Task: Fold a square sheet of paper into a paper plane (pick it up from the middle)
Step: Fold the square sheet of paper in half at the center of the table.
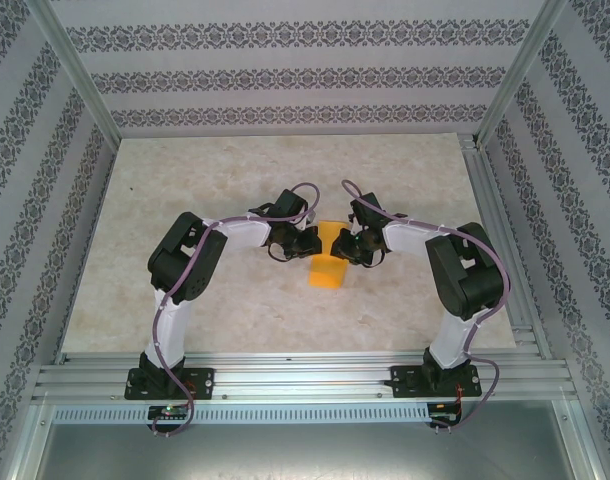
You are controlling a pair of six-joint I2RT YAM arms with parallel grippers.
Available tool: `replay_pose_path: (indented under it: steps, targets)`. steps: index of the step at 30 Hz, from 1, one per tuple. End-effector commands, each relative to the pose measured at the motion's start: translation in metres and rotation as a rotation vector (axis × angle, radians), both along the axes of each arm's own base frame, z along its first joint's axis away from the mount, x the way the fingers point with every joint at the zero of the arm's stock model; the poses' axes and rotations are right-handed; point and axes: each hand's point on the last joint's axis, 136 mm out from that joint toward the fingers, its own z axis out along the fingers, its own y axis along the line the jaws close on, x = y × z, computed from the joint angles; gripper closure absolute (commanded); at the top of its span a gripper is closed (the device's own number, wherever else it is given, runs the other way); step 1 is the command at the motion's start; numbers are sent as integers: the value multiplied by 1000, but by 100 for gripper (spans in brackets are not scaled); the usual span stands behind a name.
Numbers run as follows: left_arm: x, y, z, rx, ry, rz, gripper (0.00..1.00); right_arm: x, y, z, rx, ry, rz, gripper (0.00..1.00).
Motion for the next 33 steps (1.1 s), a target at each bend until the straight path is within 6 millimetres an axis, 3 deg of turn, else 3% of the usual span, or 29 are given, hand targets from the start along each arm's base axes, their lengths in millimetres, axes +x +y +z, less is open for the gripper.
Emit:
replay_pose_path:
  steps: [1,5,10,13,19,25,29,33]
  targets:
    - [-20,8,-36,99,69,-29,100,-14,-15,-23,-61,58,-4,78]
    - [-20,8,-36,102,67,-30,100,-11,-14,-8,-53,27,3,76]
    - [-20,7,-35,102,65,-35,100,-9,1,24,54,-28,30,74]
    - [-21,6,-35,101,67,-36,100,-14,8,31,107,-35,39,74]
    - [-22,6,-35,102,66,-40,100,-29,7,12,104,20,52,73]
    - [-22,6,-35,103,66,-43,100,-45,-17,-18,-26,93,45,74]
    - [-23,4,-35,101,67,-46,100,-45,-17,-17,-29,95,53,74]
    - [-23,5,-35,104,67,-45,100,-40,-8,9,30,39,56,73]
